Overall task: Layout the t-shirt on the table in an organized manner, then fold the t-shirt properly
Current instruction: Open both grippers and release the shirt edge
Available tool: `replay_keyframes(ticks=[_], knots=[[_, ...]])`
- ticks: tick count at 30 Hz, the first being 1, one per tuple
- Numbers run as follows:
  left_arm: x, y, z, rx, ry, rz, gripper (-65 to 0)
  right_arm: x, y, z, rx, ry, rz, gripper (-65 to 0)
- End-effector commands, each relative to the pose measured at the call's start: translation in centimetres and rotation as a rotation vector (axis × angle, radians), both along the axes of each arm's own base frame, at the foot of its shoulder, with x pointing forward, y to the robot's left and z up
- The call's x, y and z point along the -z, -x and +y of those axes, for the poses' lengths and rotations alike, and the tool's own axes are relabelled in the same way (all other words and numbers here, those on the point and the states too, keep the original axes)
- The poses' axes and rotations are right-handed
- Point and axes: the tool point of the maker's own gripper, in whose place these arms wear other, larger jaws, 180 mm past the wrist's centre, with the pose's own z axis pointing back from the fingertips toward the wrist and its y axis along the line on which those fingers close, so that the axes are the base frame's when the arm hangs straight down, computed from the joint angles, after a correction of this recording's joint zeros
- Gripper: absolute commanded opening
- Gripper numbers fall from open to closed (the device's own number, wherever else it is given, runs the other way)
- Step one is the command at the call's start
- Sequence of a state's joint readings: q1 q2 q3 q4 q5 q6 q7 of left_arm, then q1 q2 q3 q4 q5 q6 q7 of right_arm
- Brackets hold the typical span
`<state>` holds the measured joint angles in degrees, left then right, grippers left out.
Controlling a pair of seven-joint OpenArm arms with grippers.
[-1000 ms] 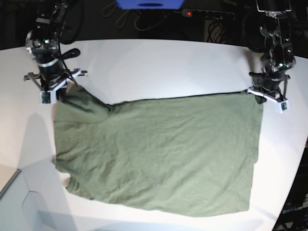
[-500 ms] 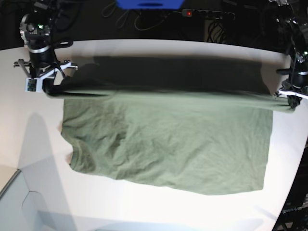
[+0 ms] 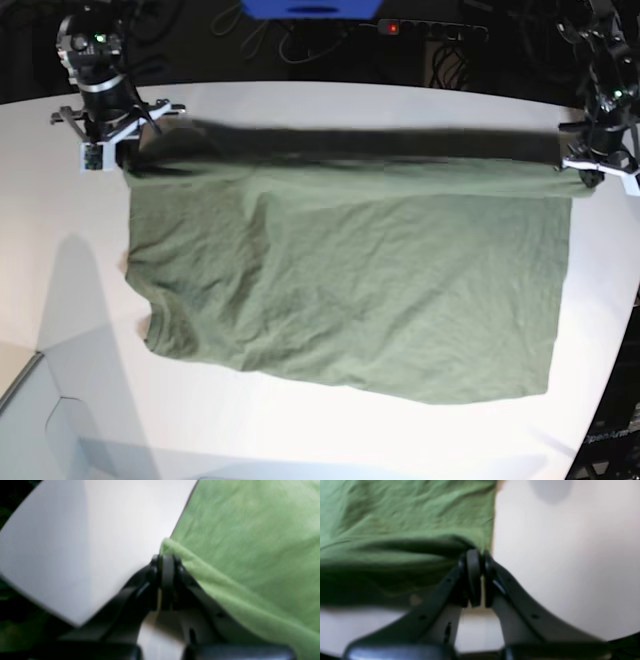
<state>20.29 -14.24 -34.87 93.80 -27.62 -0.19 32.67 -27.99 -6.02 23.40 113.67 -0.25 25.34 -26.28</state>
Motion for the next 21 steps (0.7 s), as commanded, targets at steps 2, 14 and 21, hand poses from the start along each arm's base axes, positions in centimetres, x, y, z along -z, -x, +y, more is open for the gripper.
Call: replay_keyframes(ticks=[2, 14, 21], knots=[[-1.2, -0.3, 0.7, 0.000, -0.034, -0.031, -64.5, -0.8, -0.2, 1.4, -0.090, -0.013, -0.031, -54.0], [1.0, 1.8, 0.0, 0.009, 0.033, 0.110, -32.6, -1.8, -0.2, -2.1, -0.023, 0.043, -0.053, -42.9], [-3.8, 1.0, 2.2, -0.079, -0.016, -0.036, -31.9, -3.0, -2.7, -4.7, 0.041, 0.062, -0.116, -42.8]])
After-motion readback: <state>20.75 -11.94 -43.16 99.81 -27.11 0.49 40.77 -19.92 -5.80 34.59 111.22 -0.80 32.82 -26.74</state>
